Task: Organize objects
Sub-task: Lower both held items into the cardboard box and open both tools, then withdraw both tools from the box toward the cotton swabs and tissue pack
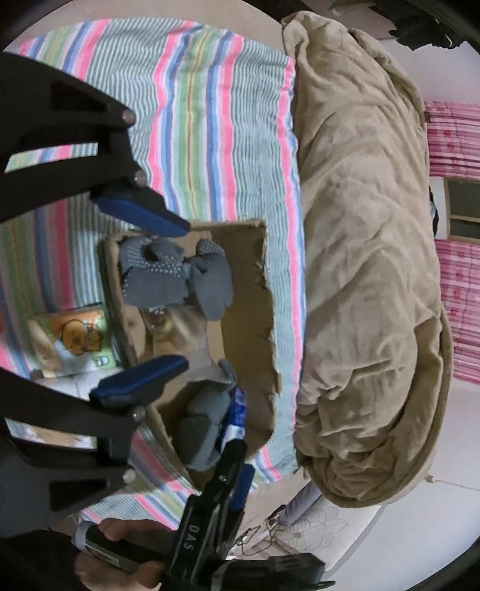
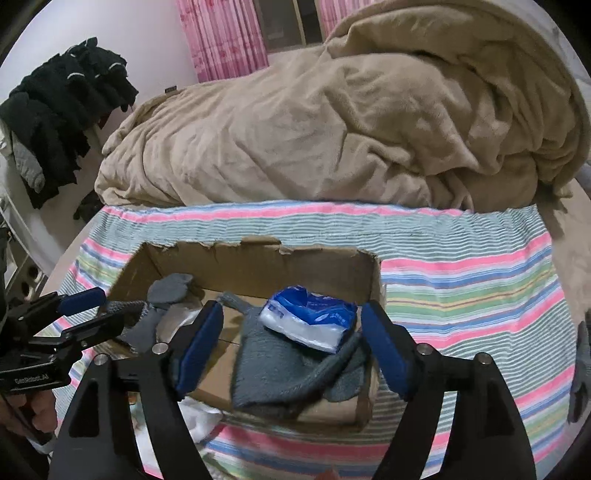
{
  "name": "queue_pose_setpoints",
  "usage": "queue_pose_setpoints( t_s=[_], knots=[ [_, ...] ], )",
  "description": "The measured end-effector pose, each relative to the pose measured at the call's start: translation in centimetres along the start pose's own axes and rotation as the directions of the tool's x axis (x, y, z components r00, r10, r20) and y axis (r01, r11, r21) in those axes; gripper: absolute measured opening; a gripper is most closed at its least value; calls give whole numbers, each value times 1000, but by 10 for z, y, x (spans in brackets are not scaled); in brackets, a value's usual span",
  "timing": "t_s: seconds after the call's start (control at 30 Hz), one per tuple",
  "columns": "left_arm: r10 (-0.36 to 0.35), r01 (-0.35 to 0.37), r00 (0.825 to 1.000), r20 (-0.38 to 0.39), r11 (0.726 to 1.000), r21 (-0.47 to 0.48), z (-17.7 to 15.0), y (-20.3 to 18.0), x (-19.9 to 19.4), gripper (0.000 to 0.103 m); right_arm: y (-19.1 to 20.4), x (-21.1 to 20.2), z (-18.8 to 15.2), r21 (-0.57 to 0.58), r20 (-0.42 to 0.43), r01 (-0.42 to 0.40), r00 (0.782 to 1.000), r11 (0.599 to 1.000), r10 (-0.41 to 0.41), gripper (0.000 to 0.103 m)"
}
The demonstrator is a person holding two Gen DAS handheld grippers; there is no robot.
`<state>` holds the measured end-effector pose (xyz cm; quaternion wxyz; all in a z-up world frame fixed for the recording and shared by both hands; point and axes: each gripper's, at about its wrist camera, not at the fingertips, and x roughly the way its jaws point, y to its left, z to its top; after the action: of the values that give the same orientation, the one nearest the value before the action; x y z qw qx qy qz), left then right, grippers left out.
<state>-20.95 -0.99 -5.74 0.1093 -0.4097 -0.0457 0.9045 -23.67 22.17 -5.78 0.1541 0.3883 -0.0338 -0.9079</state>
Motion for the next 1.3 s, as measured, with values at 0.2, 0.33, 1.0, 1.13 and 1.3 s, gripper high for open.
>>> queue_pose_setpoints(
  t_s=[0.2,0.33,1.0,1.13,1.3],
  knots=[
    [-5,6,1000,28,1000,-22,-7,-3,-32,68,5,-28,-1,3,25,9,1000,1000,-9,80],
    [-16,17,999,35,999,-29,-18,-10,-49,68,12,-47,-8,7,34,9,999,1000,-9,80],
    [-41,46,997,64,996,-79,-77,-26,-114,68,39,-124,-60,32,68,13,998,999,-15,80],
    [-39,43,998,50,996,-81,-89,-27,-114,68,44,-128,-72,40,64,8,998,999,-10,80],
    [-12,14,1000,24,996,-84,-104,-25,-106,68,50,-123,-85,38,43,-2,999,999,1,80]
  ],
)
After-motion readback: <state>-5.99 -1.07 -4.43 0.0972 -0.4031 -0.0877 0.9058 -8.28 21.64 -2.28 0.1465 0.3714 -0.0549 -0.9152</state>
